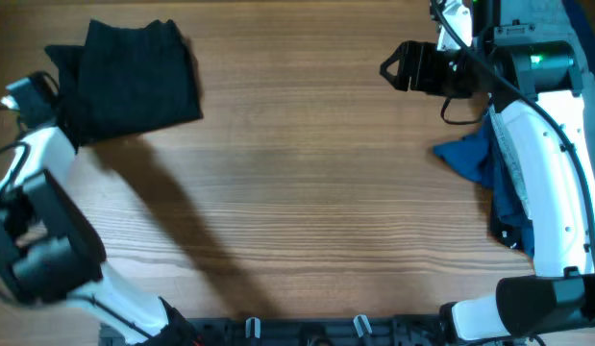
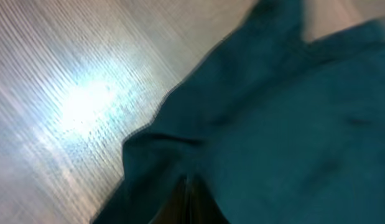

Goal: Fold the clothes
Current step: 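Open the left gripper and release the folded shorts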

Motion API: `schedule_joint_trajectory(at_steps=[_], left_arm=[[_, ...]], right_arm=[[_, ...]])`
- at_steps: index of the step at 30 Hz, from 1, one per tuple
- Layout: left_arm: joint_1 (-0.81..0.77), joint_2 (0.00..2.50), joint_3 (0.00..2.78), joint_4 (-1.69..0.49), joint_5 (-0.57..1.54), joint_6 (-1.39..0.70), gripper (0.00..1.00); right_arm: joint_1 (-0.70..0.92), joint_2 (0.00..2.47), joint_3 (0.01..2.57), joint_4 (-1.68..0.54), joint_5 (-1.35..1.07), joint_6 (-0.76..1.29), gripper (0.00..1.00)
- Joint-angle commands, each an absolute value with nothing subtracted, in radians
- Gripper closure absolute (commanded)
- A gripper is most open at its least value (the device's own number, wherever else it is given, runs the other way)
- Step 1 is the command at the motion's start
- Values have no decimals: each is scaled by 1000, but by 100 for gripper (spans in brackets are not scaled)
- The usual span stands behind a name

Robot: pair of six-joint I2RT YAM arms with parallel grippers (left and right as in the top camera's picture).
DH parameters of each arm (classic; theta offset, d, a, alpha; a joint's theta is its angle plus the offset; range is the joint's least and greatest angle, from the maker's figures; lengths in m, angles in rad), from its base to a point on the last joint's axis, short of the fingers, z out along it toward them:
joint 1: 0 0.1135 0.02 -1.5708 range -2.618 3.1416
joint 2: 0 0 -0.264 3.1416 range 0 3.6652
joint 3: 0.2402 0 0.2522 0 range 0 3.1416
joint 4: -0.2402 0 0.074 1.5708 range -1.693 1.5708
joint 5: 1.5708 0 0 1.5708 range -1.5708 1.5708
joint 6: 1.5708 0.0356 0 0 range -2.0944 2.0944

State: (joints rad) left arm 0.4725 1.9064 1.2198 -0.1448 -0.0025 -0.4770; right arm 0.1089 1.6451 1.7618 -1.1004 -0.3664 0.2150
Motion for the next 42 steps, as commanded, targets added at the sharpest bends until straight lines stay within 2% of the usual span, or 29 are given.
schedule_joint_trajectory(at_steps=[1, 4, 6, 19, 27, 33, 35, 36, 37, 38, 39, 40, 41, 42], left_arm=[[474, 1721, 1224, -321, 18, -487, 95], [474, 1729, 1222, -534, 6, -488, 96], [476, 1783, 1199, -554, 7, -508, 96], [480, 2025, 1196, -281, 33, -535, 96], [481, 2037, 1196, -85, 14, -532, 96], [487, 2035, 1203, -72, 23, -532, 95], [489, 2014, 1229, -128, 117, -532, 86], [489, 1993, 1242, -157, 150, -532, 74], [489, 1962, 1258, -197, 187, -532, 60], [489, 1924, 1270, -233, 213, -528, 37], [489, 1855, 1277, -282, 235, -521, 20], [489, 1798, 1277, -316, 245, -517, 13], [488, 1661, 1277, -396, 251, -501, 1], [487, 1584, 1277, -442, 251, -497, 0]], right_arm=[[122, 1659, 1759, -1095, -384, 209, 22], [128, 1659, 1759, -1092, -383, 209, 21], [134, 1659, 1759, -1093, -384, 209, 21], [178, 1659, 1759, -1111, -383, 186, 21], [178, 1659, 1759, -1111, -384, 187, 21], [179, 1659, 1759, -1095, -395, 213, 21], [179, 1659, 1759, -1072, -399, 213, 21], [179, 1659, 1759, -1060, -398, 208, 18], [179, 1659, 1760, -1048, -398, 200, 16], [179, 1658, 1760, -1036, -397, 155, 7], [179, 1658, 1760, -1027, -373, 125, 0], [179, 1657, 1760, -1020, -310, 113, 0], [179, 1651, 1760, -1010, -243, 95, 1], [179, 1643, 1760, -1000, -210, 76, 0]])
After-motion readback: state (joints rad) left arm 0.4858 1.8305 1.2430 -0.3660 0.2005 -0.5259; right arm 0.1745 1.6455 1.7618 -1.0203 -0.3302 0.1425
